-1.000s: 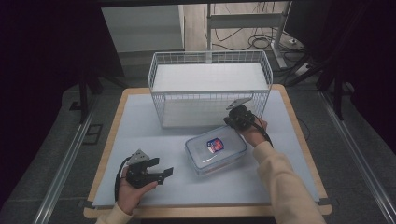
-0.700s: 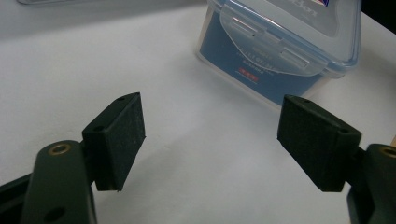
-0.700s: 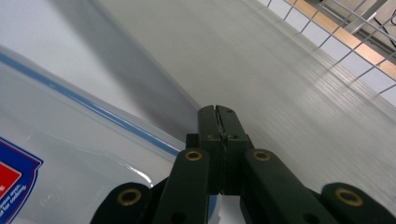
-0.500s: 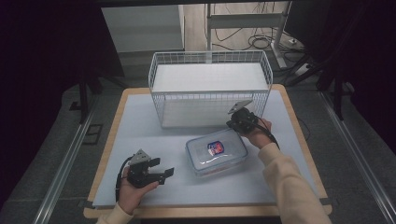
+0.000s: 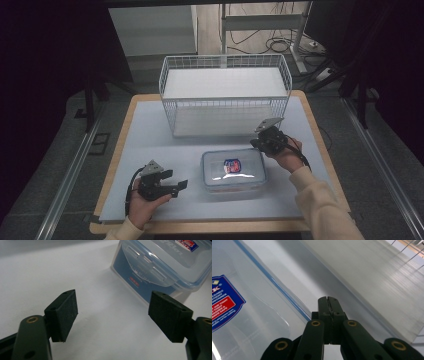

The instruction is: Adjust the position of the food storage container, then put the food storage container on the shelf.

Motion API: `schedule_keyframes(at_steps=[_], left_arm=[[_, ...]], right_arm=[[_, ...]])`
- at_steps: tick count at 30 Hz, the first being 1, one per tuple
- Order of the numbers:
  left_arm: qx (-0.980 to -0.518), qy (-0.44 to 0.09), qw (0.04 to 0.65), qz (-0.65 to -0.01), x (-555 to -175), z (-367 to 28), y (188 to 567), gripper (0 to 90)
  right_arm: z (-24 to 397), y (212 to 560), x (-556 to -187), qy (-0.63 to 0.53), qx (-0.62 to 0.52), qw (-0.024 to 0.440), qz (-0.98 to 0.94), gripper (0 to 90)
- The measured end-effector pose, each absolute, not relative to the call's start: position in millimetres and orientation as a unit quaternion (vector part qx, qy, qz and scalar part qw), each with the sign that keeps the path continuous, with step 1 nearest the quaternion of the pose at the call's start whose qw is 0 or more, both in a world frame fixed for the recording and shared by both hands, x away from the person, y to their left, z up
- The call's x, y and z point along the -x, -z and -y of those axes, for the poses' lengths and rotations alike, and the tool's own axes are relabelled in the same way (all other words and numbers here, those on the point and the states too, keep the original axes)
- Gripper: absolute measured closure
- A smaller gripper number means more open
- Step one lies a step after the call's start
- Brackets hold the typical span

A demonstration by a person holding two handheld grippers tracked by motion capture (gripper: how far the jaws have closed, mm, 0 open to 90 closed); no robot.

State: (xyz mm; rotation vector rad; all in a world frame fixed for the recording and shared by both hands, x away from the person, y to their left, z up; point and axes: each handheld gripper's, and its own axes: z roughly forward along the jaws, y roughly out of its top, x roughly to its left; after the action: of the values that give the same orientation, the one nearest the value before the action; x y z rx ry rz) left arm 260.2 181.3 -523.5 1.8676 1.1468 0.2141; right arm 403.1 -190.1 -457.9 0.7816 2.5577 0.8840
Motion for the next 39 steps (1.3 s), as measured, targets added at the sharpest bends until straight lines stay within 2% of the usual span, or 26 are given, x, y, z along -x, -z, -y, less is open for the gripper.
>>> schedule_keyframes(at_steps=[7, 13, 15, 17, 18, 19, 21, 22, 23, 24, 33, 39], left_arm=[[-0.749, -0.074, 0.464, -0.468, -261.7, -186.2, 521.9, 24.4], [-0.745, -0.068, 0.471, -0.467, -263.6, -187.0, 516.7, 24.5], [-0.745, -0.067, 0.472, -0.467, -264.8, -185.8, 515.6, 24.5], [-0.745, -0.063, 0.471, -0.469, -265.3, -184.8, 514.6, 24.5], [-0.744, -0.061, 0.471, -0.47, -265.3, -184.7, 514.2, 24.4], [-0.743, -0.057, 0.471, -0.472, -265.4, -184.5, 512.9, 24.4], [-0.741, -0.055, 0.473, -0.474, -265.5, -184.5, 512.0, 24.4], [-0.739, -0.053, 0.474, -0.475, -265.8, -184.5, 510.9, 24.4], [-0.737, -0.049, 0.476, -0.477, -266.2, -184.4, 509.8, 24.4], [-0.735, -0.045, 0.479, -0.478, -266.9, -184.5, 508.8, 24.5], [-0.73, -0.011, 0.487, -0.479, -268.0, -178.0, 503.6, 24.7], [-0.717, 0.028, 0.497, -0.487, -275.7, -175.5, 506.2, 24.8]], right_arm=[[202.6, 450.9, -396.5, -0.359, -0.297, 0.177, -0.867, 90.0], [225.9, 444.0, -365.0, -0.423, -0.308, 0.166, -0.836, 89.6], [233.7, 447.7, -354.5, -0.439, -0.312, 0.151, -0.829, 83.7], [242.4, 453.0, -344.3, -0.452, -0.317, 0.142, -0.821, 72.4], [248.6, 456.7, -338.2, -0.464, -0.327, 0.138, -0.812, 56.5], [251.6, 457.9, -335.6, -0.466, -0.334, 0.138, -0.808, 50.1], [254.9, 458.6, -333.3, -0.469, -0.339, 0.137, -0.804, 48.4], [261.4, 460.2, -329.8, -0.48, -0.346, 0.119, -0.797, 40.9], [261.4, 460.2, -329.8, -0.48, -0.346, 0.119, -0.797, 40.9], [266.8, 462.6, -326.1, -0.49, -0.353, 0.109, -0.789, 36.6], [275.5, 470.2, -312.3, -0.501, -0.362, 0.07, -0.783, 29.0], [277.4, 477.7, -310.5, -0.501, -0.384, 0.04, -0.775, 29.0]])
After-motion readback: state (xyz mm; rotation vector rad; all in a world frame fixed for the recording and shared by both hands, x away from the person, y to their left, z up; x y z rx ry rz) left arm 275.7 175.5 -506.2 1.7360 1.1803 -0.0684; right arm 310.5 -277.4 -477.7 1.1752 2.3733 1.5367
